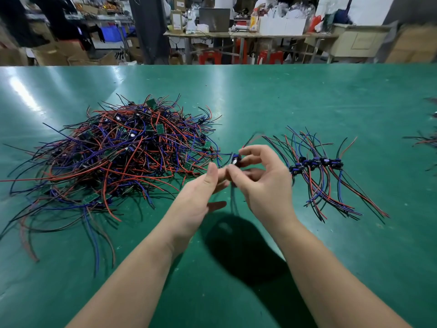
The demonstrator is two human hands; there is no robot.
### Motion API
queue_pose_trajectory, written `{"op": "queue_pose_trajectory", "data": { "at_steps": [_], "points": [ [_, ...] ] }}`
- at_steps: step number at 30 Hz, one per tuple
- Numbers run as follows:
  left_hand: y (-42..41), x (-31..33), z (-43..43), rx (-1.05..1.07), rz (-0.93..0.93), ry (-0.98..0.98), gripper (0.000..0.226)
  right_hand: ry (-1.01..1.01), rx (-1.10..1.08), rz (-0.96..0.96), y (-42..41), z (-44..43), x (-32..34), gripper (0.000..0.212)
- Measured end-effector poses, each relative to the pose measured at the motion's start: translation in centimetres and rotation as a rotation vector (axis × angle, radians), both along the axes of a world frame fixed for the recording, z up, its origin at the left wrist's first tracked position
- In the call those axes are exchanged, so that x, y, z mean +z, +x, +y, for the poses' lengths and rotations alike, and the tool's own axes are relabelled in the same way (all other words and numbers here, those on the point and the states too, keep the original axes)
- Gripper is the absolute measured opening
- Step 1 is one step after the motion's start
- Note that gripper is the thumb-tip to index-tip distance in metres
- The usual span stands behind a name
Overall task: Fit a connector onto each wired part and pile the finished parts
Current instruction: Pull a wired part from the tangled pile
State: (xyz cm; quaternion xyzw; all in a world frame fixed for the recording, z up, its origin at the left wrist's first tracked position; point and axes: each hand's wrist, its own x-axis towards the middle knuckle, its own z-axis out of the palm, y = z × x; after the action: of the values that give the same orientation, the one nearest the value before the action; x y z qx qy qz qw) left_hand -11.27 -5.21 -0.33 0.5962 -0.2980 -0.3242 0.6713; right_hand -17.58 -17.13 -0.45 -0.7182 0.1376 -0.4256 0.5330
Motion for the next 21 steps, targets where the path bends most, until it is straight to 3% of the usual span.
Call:
{"op": "queue_pose_trajectory", "data": {
  "at_steps": [3,5,8,10,12,15,18,21],
  "points": [
    [0.3,-0.1,0.0,0.055,0.062,-0.009,0.063,-0.064,-0.099,-0.041,-0.6,-2.3,0.7,0.028],
    [0.5,0.0,0.2,0.101,0.078,-0.025,0.061,-0.191,-0.251,0.041,-1.0,-4.7,0.6,0.025],
    [0.8,0.2,0.2,0.227,0.060,0.048,0.043,-0.429,-0.464,0.446,-1.7,-8.1,-0.3,0.002],
    [1.0,0.1,0.1,0.332,-0.010,0.144,0.028,-0.427,-0.449,0.750,-1.8,-9.2,-1.1,0.011],
    [1.2,-0.2,0.2,0.411,-0.151,0.210,0.016,-0.430,-0.416,0.921,-1.9,-9.4,-1.5,0.020],
    [1.4,-0.7,0.8,0.481,-0.479,0.375,0.011,-0.462,-0.435,1.003,-1.9,-8.7,-1.5,0.027],
    [1.5,-1.6,1.3,0.502,-0.883,0.762,0.034,-0.476,-0.458,1.015,-2.2,-8.1,-1.4,0.034],
    [1.3,-2.2,1.5,0.456,-0.969,1.093,0.051,-0.600,-0.423,1.183,-2.1,-7.7,-1.6,0.031]
  ]
}}
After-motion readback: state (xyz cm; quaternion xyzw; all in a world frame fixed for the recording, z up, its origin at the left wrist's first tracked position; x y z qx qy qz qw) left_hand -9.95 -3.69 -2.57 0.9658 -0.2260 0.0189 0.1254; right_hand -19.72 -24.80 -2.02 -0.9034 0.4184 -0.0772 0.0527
